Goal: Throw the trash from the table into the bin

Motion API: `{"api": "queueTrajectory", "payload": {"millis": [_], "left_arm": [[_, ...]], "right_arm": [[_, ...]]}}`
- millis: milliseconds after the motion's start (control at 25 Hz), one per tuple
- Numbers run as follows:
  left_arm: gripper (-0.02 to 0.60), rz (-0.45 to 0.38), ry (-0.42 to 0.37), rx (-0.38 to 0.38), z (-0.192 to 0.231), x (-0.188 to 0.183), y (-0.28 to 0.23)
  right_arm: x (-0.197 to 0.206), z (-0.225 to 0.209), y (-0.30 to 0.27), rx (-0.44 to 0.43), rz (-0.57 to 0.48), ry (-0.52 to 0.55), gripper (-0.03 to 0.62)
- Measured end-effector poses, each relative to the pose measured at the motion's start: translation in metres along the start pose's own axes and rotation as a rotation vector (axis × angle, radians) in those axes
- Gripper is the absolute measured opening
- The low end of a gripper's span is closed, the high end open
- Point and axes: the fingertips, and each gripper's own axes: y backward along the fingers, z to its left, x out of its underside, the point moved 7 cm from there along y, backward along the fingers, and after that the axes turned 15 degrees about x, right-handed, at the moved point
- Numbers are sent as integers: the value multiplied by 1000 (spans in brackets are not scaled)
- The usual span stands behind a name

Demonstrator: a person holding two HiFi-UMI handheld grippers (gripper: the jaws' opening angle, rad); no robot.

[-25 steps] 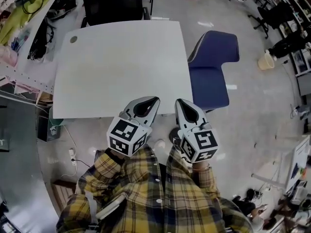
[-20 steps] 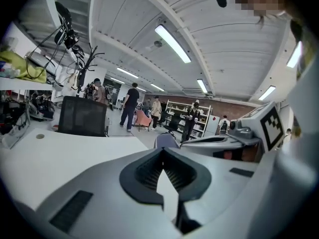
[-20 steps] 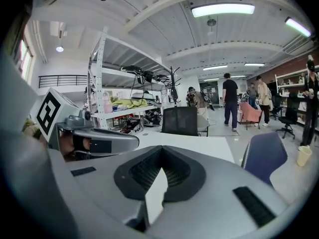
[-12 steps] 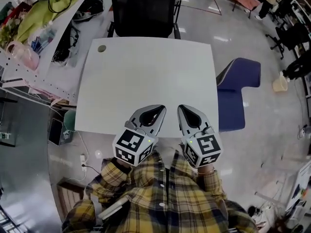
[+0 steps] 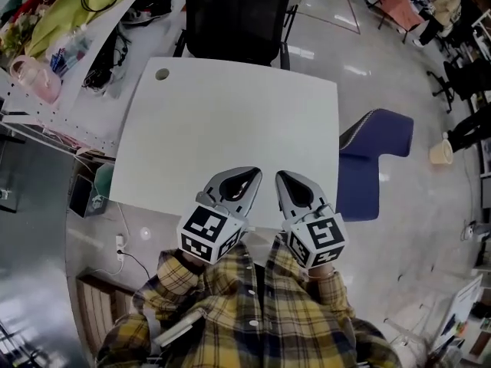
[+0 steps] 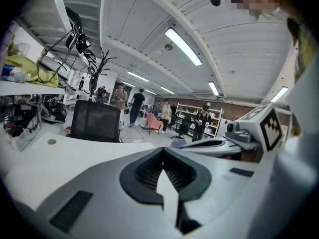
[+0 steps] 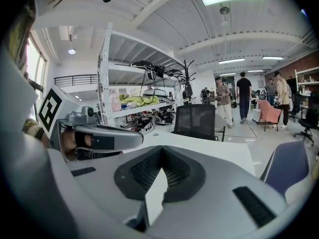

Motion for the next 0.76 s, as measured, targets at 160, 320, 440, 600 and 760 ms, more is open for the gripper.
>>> {"api": "queueTrajectory", "payload": {"millis": [160, 320, 440, 600, 760], "left_arm": [[9, -8, -1, -29, 4, -2, -1], [9, -21, 1, -51, 4, -4, 2], [9, -34, 3, -58, 3, -6, 0], [9, -42, 5, -56, 0, -6, -1], [9, -46, 16, -51, 0, -2, -1]], "right_arm": [[0, -7, -6, -19, -1, 3, -2], [0, -9, -8, -35, 3, 12, -2], [-4, -12, -7, -45, -6, 20, -2], [-4, -14, -5, -47, -5, 25, -2], [0, -14, -4, -40, 4, 28, -2]]}}
